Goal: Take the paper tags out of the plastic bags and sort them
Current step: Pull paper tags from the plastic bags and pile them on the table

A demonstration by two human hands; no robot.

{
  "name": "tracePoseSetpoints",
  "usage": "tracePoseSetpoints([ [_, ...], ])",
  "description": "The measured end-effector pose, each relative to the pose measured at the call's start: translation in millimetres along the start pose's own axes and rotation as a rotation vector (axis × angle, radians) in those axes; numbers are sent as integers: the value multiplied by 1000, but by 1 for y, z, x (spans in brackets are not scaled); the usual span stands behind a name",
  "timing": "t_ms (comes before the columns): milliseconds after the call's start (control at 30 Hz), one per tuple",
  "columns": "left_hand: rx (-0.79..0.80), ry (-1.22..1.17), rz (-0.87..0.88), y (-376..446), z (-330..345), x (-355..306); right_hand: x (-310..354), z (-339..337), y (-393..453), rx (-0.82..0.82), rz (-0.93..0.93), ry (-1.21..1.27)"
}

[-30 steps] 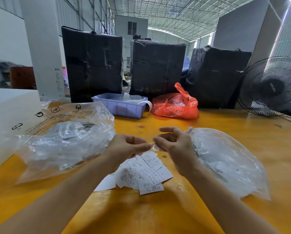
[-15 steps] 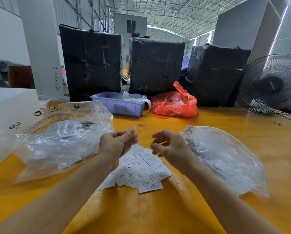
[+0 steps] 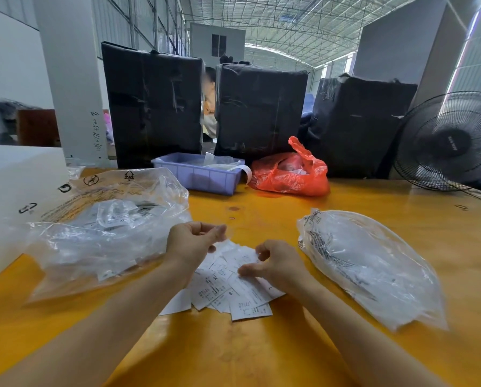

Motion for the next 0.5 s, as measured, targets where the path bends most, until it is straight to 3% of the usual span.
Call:
tracePoseSetpoints([
  [100,21,18,-7,-1,2,1,-4,-6,1,25,72,198],
  [267,27,23,-23,-2,2,2,-11,-16,-2,-78,138,406],
  [500,97,73,-49,-3,6,4,-6,-30,-1,-42,454,1226],
])
Point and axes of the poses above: each hand's wrist, its own y-axis towards the middle knuckle, its own z-axis out of the palm, x = y × z, the point moved 2 cm from there along y, towards the middle knuckle, and after that the axes turned 9 degrees about y, right-handed, at the moved point
